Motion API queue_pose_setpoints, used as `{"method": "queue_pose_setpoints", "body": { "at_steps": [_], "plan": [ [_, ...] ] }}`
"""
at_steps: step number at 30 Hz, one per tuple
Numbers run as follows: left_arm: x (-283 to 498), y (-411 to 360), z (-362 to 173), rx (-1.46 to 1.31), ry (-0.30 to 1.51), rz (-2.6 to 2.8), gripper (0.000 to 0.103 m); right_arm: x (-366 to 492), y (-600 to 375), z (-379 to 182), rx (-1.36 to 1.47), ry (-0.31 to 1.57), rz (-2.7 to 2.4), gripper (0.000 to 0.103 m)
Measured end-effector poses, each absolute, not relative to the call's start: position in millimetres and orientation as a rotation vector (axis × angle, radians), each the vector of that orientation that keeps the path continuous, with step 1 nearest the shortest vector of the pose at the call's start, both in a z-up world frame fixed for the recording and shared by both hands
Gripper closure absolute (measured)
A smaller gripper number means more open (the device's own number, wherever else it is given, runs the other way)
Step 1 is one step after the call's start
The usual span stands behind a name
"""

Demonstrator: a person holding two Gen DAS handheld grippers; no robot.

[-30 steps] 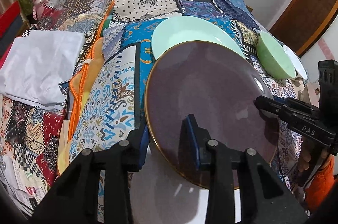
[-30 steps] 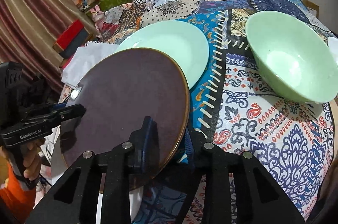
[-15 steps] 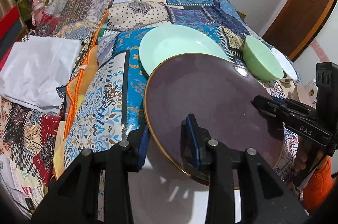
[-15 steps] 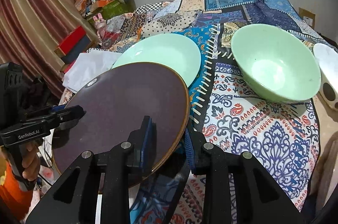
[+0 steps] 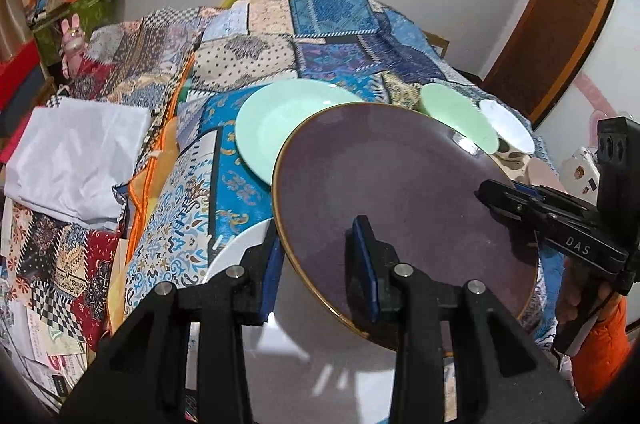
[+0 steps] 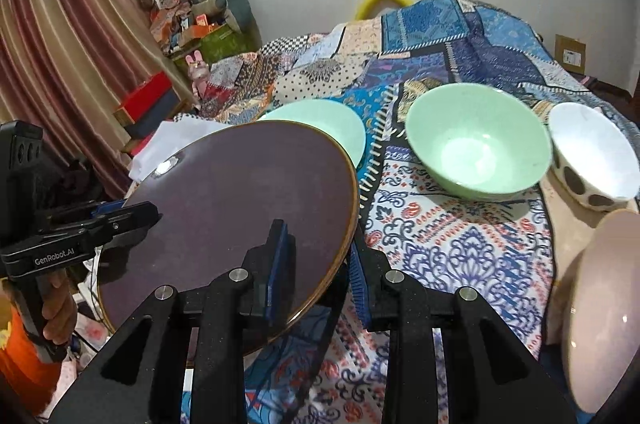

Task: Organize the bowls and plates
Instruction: 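Carry the dark purple plate with the left tool toward the pink bowl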

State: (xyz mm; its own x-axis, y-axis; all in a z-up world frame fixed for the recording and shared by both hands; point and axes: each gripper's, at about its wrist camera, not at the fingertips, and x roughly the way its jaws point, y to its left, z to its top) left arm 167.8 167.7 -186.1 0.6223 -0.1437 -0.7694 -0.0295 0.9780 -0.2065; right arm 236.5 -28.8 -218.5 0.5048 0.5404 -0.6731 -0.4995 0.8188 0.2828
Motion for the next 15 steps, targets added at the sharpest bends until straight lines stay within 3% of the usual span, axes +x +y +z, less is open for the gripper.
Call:
{"method": "queue_pose_setpoints", "body": {
  "at_steps": [15],
  "plan": [
    [145,112,-157,-0.162,0.857,-0.104,0.069,206,-77,-199,0.086,0.77,0.59,0.076]
  ]
}}
